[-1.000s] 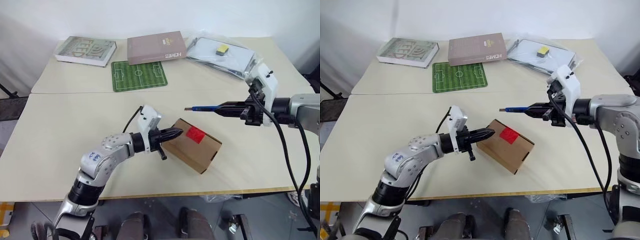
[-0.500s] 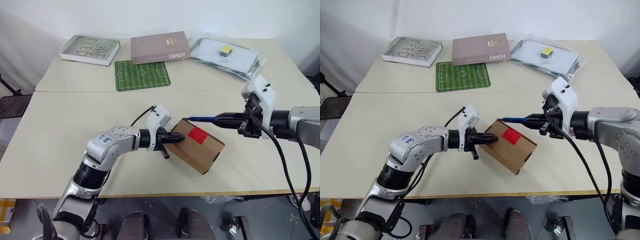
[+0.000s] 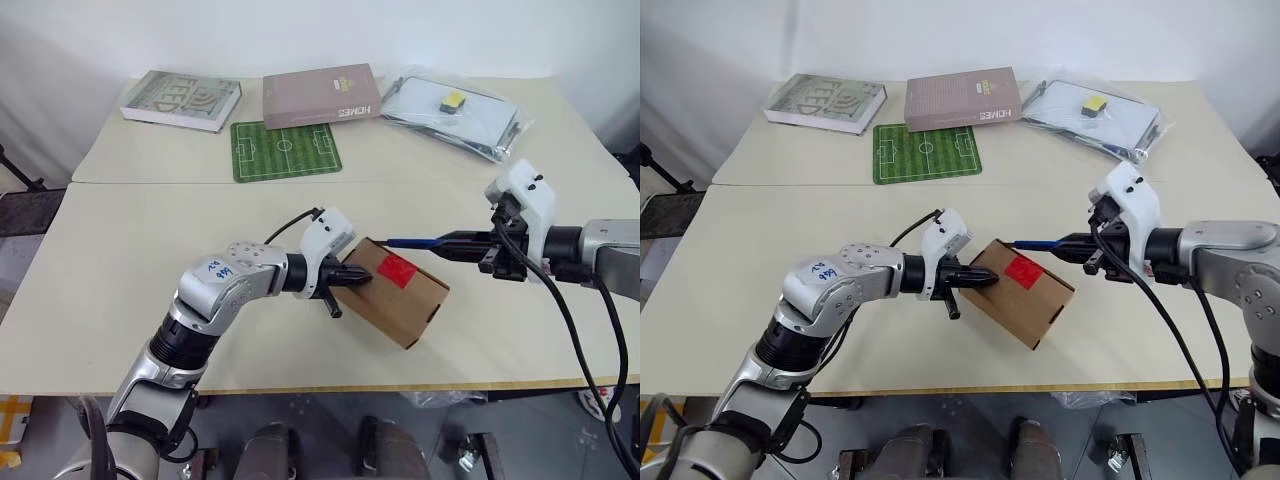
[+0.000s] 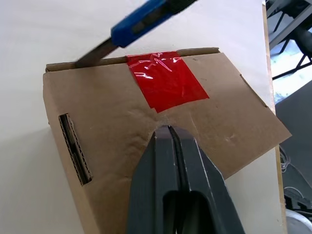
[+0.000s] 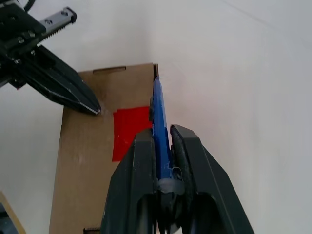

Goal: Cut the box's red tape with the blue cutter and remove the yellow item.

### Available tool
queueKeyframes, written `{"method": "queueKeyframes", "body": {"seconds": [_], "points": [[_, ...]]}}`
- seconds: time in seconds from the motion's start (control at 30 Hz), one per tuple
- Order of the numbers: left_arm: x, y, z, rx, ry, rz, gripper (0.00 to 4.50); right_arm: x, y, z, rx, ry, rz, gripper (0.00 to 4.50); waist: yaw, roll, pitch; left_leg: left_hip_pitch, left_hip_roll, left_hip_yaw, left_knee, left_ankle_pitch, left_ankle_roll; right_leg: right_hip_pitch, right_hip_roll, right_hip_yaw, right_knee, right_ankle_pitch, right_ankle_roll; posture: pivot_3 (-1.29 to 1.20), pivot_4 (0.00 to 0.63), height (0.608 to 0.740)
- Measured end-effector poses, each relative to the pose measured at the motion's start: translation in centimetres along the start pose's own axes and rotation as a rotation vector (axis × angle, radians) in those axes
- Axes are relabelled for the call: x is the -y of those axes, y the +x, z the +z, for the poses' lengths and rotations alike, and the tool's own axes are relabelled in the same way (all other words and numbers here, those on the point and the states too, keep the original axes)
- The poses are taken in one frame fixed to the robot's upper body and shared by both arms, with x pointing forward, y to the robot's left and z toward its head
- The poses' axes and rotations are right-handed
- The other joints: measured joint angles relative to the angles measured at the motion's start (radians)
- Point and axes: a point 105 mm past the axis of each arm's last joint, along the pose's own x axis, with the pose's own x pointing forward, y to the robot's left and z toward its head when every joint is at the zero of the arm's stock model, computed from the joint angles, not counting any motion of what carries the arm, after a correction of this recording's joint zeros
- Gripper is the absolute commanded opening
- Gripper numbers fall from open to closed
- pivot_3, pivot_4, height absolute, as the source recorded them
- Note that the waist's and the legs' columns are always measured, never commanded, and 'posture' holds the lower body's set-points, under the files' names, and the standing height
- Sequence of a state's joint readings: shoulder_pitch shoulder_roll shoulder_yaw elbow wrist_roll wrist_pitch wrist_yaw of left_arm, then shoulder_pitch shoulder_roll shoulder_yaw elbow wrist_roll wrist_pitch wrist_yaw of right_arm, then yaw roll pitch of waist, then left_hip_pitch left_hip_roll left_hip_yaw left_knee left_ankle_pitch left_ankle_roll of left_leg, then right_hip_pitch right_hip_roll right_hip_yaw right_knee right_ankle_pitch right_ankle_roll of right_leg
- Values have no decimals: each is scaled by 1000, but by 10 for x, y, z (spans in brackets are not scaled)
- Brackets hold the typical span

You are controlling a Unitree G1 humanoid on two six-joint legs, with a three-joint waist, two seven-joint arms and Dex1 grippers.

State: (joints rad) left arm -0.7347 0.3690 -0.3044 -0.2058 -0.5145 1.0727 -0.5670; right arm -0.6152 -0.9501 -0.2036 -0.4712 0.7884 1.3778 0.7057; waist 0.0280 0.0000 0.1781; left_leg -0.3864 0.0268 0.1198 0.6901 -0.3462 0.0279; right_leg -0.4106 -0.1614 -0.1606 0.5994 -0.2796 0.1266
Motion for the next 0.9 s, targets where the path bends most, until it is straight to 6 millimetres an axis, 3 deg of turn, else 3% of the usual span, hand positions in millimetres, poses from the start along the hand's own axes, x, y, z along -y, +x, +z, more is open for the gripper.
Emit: {"method": "queueKeyframes", "body": {"seconds": [0.9], "points": [[3,19,4,-76,43,61,0,0,-16,-10,-206,-79,-37,162,22,-3,-2,1,2,-4,9,0,1,3,-3,0,6,2,-1,0,150,740]]}}
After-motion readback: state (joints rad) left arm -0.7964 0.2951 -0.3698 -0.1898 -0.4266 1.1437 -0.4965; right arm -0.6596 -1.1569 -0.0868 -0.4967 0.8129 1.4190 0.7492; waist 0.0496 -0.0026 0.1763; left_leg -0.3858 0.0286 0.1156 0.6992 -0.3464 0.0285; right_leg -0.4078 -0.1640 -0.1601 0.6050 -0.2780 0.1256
